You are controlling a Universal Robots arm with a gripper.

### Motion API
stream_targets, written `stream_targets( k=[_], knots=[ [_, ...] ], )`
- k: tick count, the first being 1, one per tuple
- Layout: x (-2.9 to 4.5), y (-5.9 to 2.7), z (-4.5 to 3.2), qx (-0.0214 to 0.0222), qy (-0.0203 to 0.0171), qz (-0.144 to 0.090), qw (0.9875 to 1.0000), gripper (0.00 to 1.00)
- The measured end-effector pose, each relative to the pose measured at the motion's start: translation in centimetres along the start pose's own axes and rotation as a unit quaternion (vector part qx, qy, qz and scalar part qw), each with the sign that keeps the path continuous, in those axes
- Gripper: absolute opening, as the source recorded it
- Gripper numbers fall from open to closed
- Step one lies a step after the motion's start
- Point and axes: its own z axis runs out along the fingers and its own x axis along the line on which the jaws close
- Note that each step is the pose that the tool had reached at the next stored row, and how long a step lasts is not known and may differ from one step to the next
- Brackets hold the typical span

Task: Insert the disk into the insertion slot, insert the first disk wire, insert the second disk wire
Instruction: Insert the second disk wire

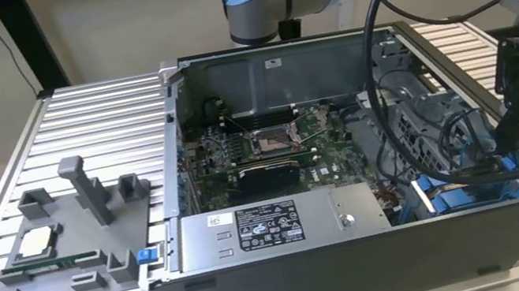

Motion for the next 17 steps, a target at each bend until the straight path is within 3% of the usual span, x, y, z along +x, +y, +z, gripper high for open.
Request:
stream_targets(
  k=[11,12,17],
  knots=[
    [0.0,0.0,0.0,0.0,-0.0005,0.0,1.0,1.0],
    [0.0,0.0,0.0,0.0,-0.0009,0.0,1.0,0.0],
    [0.0,0.0,0.0,-0.0001,-0.0026,0.0,1.0,0.0]
  ],
)
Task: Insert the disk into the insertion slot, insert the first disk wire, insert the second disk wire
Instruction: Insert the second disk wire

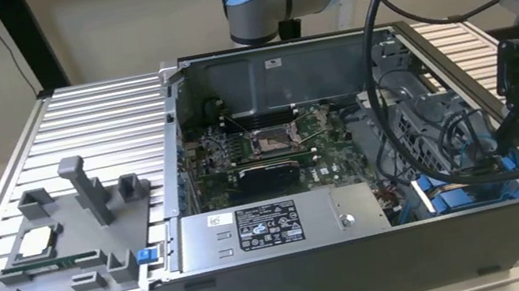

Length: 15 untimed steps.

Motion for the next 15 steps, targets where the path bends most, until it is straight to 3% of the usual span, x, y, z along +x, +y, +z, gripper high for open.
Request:
stream_targets(
  k=[10,15],
  knots=[
    [0.01,0.05,-0.01,-0.0001,-0.0027,0.0,1.0,0.0],
    [0.01,0.28,-0.49,-0.0002,-0.0038,0.0,1.0,0.0]
  ],
)
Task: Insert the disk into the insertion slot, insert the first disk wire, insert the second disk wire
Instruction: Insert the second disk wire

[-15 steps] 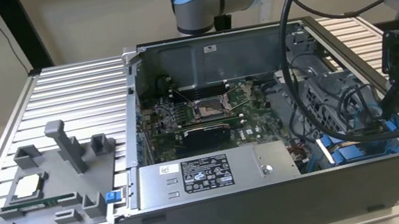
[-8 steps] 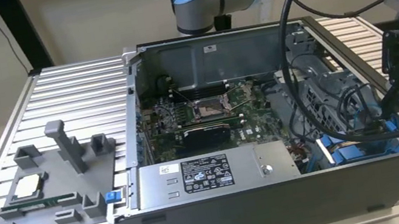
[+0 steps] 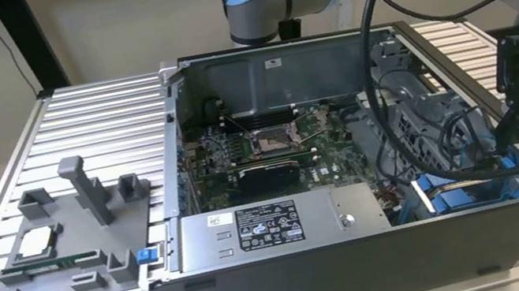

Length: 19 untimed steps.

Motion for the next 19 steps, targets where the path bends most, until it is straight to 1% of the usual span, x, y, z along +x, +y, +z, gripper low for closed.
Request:
stream_targets(
  k=[12,16,19],
  knots=[
    [-0.02,0.98,-2.82,0.0,-0.0001,0.0,1.0,0.0],
    [-0.01,1.38,-3.48,0.0,-0.0001,0.0,1.0,0.0],
    [-0.01,1.75,-3.75,0.0,-0.0001,0.0,1.0,0.0]
  ],
)
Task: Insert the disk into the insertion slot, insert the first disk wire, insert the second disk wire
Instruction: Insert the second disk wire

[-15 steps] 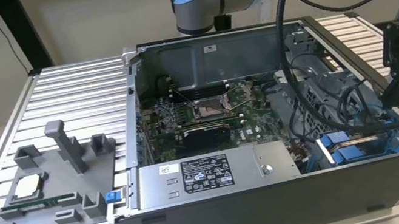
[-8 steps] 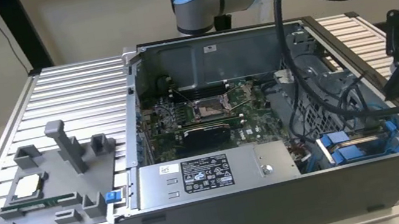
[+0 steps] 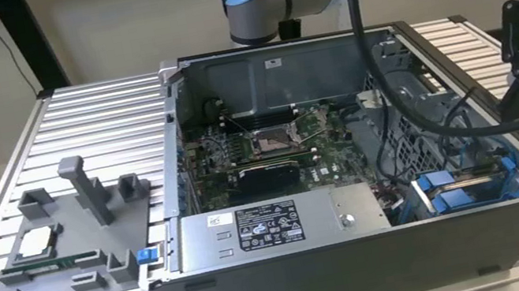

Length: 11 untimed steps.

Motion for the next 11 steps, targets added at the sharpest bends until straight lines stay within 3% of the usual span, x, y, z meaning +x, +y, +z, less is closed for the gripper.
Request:
stream_targets(
  k=[6,11],
  knots=[
    [0.05,0.92,-0.02,0.0002,-0.0001,0.0,1.0,0.0],
    [0.14,2.19,0.13,0.0013,-0.0002,0.0,1.0,0.0]
  ],
)
